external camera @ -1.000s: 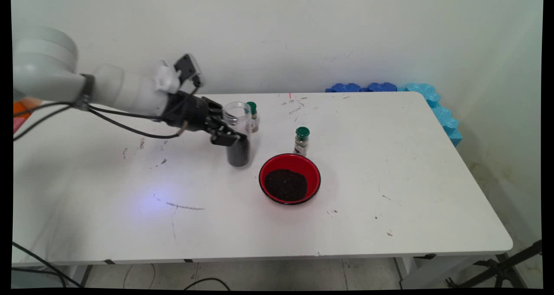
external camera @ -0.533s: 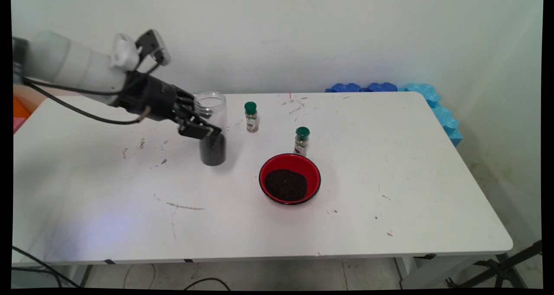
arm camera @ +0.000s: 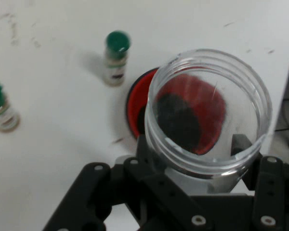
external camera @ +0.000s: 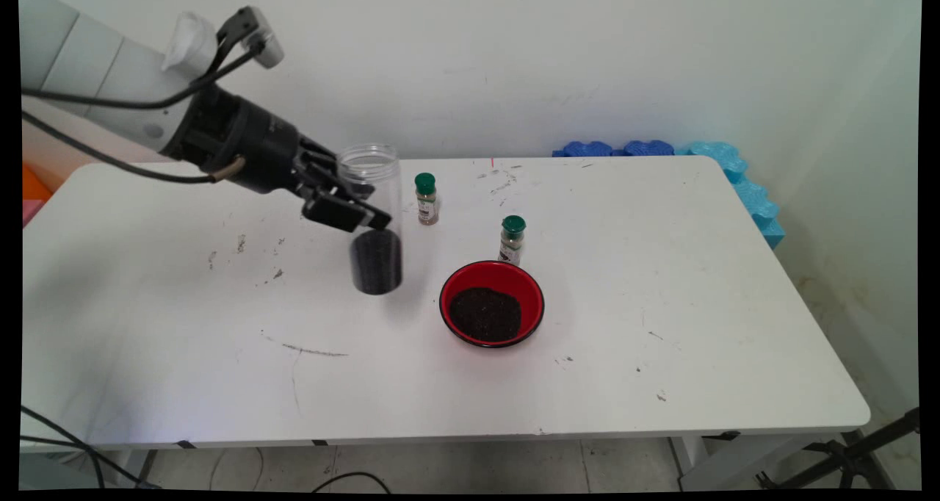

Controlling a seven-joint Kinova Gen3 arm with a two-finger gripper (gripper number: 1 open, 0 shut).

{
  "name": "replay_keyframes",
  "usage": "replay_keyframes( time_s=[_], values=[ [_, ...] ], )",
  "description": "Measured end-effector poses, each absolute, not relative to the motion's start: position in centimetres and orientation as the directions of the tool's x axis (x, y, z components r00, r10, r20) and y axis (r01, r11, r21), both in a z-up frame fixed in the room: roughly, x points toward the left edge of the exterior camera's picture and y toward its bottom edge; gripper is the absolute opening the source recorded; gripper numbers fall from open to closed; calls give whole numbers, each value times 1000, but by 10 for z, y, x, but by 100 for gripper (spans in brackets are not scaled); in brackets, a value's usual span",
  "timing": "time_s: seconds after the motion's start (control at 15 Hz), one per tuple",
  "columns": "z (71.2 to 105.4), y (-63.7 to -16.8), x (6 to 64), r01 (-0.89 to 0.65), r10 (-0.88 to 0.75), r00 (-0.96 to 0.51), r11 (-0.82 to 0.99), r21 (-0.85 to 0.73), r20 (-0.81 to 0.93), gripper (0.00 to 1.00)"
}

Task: Pour the black seasoning powder in the red bowl

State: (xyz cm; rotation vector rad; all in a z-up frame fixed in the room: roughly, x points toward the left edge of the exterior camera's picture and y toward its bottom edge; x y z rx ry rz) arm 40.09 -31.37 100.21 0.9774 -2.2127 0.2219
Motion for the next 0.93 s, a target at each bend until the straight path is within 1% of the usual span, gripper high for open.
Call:
replay_keyframes(
  time_s=[0.4,0.93],
  values=[
    [1008,-332,366,-642,-595,-450,734,222,666,0],
    [982,-358,336,-604,-679,-397,700,382,617,0]
  ],
)
